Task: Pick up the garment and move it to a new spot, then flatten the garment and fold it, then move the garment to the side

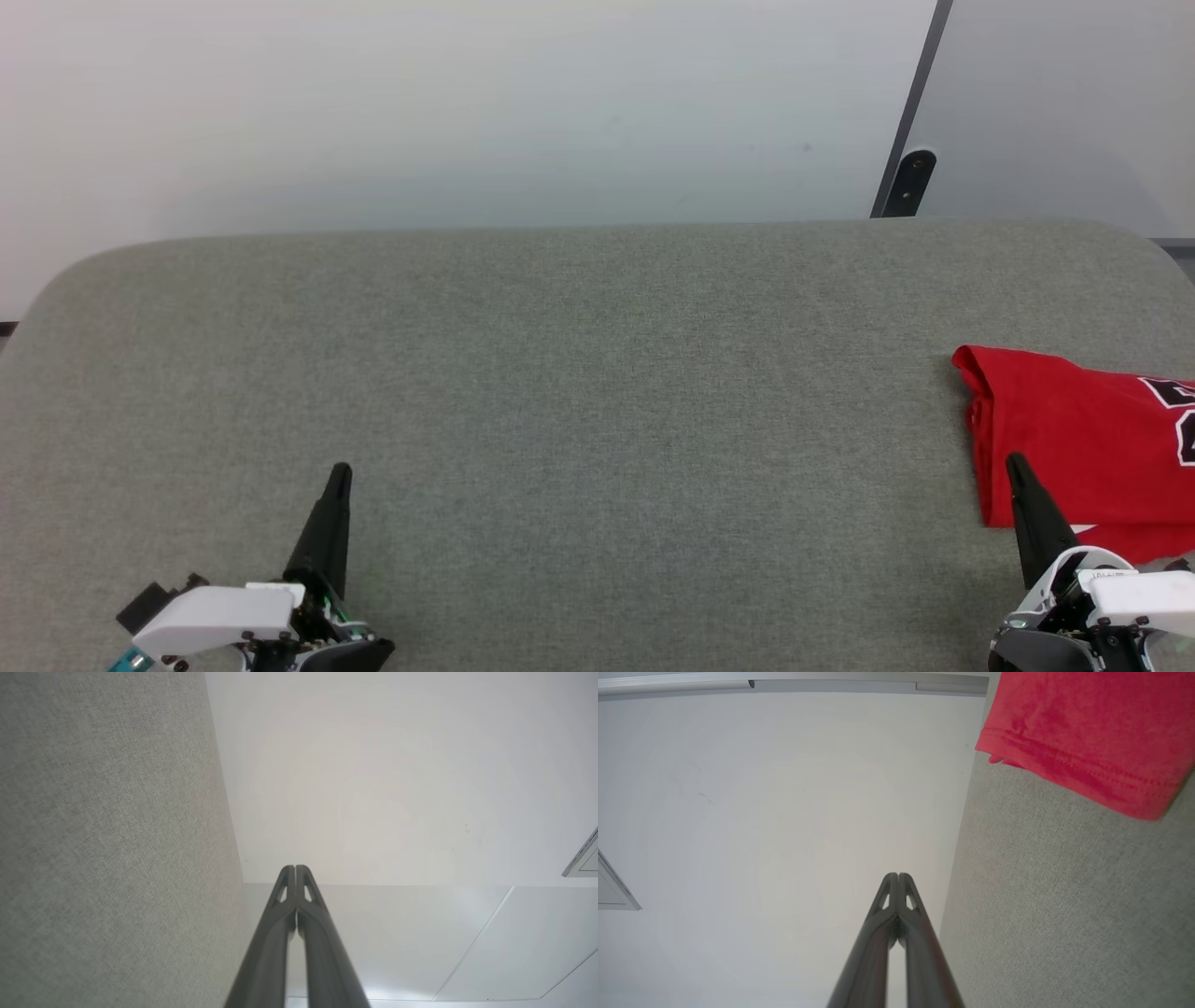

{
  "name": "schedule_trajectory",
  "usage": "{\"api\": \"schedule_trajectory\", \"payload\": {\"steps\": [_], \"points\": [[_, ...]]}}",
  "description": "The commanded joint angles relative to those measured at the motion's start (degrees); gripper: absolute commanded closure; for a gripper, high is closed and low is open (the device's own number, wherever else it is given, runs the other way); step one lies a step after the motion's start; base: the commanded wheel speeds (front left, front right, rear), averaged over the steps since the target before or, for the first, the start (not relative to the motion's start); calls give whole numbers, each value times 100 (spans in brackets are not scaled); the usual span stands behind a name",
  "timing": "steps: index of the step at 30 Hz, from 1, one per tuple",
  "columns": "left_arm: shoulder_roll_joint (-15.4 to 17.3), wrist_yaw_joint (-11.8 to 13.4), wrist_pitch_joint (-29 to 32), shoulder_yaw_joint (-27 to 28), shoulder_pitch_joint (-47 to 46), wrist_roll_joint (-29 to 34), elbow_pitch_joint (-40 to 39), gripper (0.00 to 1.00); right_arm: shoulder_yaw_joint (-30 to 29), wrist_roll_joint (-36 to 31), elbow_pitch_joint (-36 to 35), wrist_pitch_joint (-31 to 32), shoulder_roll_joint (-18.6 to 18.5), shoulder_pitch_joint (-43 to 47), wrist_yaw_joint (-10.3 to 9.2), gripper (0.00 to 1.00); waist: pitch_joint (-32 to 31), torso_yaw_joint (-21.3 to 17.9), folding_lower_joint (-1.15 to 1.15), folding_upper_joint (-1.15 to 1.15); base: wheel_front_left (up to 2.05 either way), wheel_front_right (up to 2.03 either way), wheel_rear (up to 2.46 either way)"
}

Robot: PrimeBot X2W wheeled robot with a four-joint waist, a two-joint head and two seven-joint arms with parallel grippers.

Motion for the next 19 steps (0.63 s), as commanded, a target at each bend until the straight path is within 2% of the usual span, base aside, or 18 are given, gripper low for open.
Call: {"api": "schedule_trajectory", "payload": {"steps": [1,19], "points": [[-9,-39,0,15,-59,31,9,100,-2,20,4,-13,16,-21,-5,100,0,0,0,0,0,0,0],[-22,-39,23,34,-62,43,8,100,-1,21,4,-14,16,-21,-4,100,0,0,0,0,0,0,0]]}}
